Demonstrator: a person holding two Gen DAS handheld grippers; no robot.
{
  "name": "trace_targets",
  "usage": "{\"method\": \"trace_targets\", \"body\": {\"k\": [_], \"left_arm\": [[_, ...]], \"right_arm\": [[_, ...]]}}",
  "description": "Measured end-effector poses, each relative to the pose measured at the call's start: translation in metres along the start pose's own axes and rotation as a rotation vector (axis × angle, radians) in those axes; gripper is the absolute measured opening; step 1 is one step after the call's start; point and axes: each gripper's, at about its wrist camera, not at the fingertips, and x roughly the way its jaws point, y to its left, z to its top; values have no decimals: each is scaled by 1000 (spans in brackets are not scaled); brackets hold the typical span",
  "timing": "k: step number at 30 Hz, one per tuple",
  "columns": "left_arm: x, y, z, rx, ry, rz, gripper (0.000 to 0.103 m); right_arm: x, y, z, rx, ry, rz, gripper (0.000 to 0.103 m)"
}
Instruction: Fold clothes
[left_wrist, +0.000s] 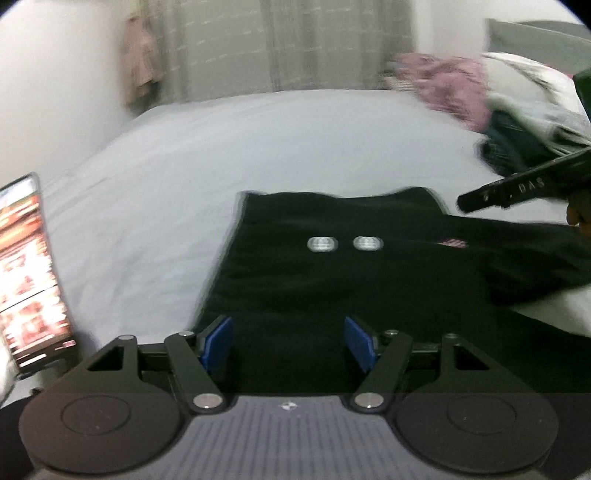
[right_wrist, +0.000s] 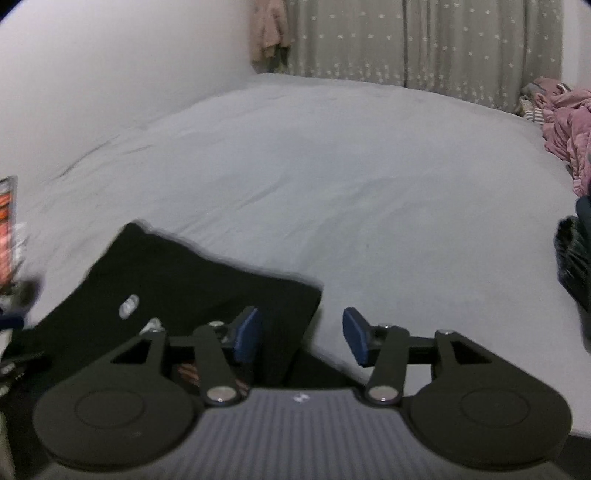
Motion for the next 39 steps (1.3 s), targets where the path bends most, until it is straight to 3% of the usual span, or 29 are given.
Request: {"method": "trace_targets", "body": {"k": [6,9,14,23,26,29,34,36,39], "left_arm": [[-10,-66,-10,149,-6,-102,68],[-13,-93,-15,204,-1,-142,68],[-15,-132,-22,259,17,-193,68],[-17,-211,-34,233,96,-329,68],[-23,-233,-39,267,60,-265,67],[-33,-240,-36,237,38,-284,67],[-61,-272,-46,342,-66,-428,67],[-69,-292,-55,429,-118,-494,67],[-73,-315,-69,514,-133,-590,67]], "right_arm": [[-74,11,-58,-5,42,-12,59],[-107,3,-93,19,75,-59,60],[-148,-19,-132,113,53,-138,65],[-230,-80,-190,247,20,-334,69],[-244,-107,-214,305,38,-379,69],[-258,-130,-240,337,62,-454,69],[-290,-174,-275,438,63,-526,69],[-301,-190,-284,487,49,-508,69],[-304,-207,-292,506,14,-438,68]]}}
